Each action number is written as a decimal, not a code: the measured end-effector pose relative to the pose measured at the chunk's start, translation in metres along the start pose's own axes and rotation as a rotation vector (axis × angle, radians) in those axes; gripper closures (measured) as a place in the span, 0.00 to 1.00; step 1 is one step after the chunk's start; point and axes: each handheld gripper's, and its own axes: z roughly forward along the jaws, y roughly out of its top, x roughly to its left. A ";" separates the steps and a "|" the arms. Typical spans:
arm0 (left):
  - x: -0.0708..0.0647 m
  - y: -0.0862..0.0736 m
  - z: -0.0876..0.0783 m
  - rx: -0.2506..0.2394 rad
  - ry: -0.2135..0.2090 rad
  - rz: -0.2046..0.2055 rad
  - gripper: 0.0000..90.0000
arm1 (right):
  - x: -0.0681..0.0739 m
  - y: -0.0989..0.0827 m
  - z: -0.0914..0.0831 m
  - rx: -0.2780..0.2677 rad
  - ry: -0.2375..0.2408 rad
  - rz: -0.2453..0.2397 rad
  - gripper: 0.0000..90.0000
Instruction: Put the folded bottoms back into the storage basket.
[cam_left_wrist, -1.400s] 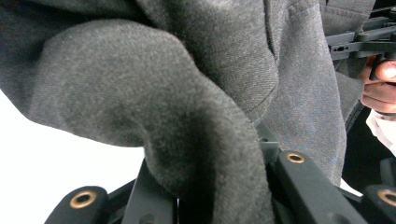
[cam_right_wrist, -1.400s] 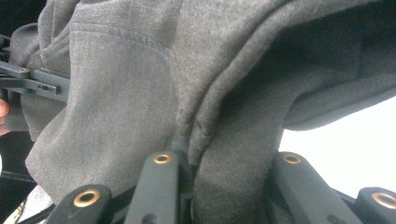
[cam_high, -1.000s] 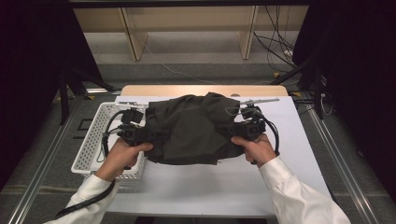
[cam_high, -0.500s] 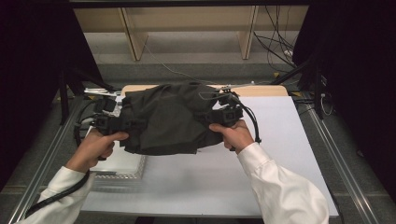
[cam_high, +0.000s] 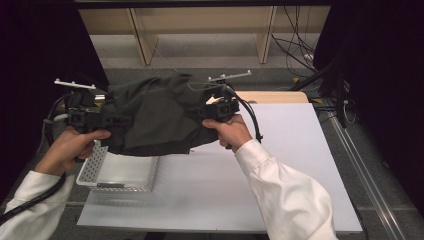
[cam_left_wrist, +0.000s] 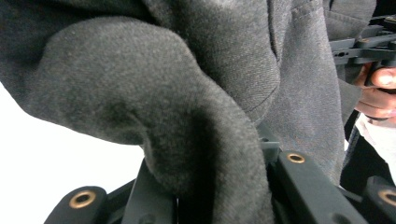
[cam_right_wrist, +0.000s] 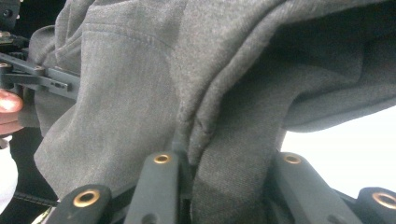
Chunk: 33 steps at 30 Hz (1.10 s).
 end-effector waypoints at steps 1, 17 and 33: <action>0.003 0.000 -0.002 0.001 0.002 -0.004 0.76 | 0.002 0.001 0.002 0.001 0.003 0.001 0.80; 0.052 -0.013 -0.034 0.020 0.079 -0.069 0.76 | 0.029 0.009 0.063 0.031 0.052 0.041 0.80; 0.084 -0.030 -0.040 0.040 0.157 -0.130 0.76 | 0.046 -0.001 0.108 0.101 0.047 0.048 0.80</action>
